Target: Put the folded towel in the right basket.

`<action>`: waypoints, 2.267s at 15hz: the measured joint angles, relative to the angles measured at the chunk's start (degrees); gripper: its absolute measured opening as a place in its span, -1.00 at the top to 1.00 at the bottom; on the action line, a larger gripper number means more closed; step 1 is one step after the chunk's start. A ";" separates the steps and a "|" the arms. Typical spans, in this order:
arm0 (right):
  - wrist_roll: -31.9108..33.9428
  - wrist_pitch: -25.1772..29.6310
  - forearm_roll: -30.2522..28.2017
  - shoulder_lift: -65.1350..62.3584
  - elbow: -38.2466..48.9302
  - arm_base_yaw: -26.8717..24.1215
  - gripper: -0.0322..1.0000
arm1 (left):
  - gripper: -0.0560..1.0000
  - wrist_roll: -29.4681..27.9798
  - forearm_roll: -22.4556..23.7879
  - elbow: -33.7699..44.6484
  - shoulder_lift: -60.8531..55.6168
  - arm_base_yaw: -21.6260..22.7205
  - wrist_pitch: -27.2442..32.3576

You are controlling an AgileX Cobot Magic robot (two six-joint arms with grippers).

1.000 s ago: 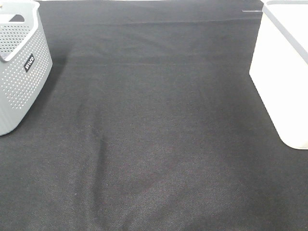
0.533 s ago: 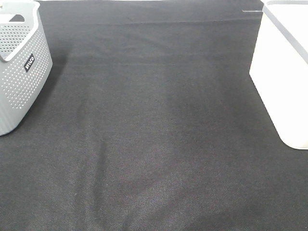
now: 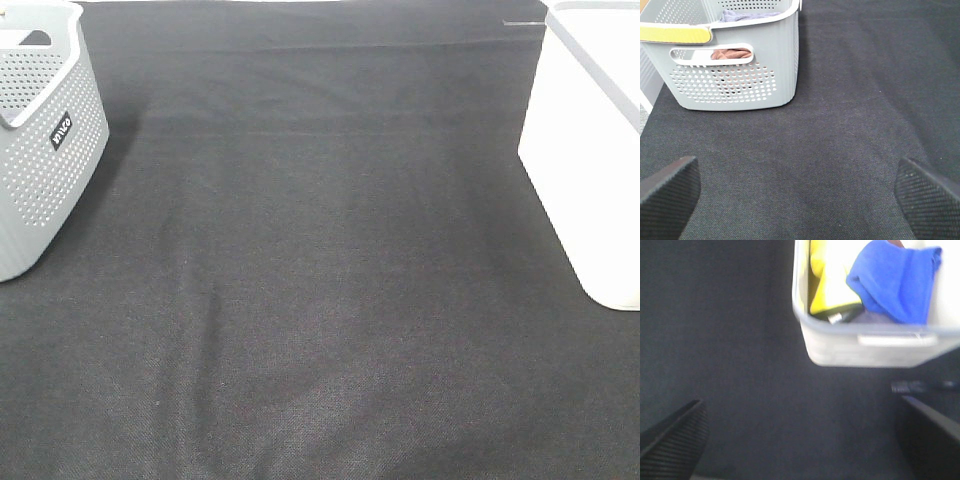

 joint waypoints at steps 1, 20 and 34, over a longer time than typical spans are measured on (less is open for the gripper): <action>0.00 0.17 -0.69 -7.73 4.87 0.00 -0.94 | -0.98 0.00 0.00 0.00 0.00 0.00 0.00; -0.17 -6.13 -3.15 -42.23 35.92 0.00 -0.94 | -0.98 0.00 -0.34 0.00 0.00 0.00 0.00; -0.17 -6.30 -2.98 -42.23 35.92 0.00 -0.94 | -0.98 0.00 -0.34 0.00 0.00 0.00 0.00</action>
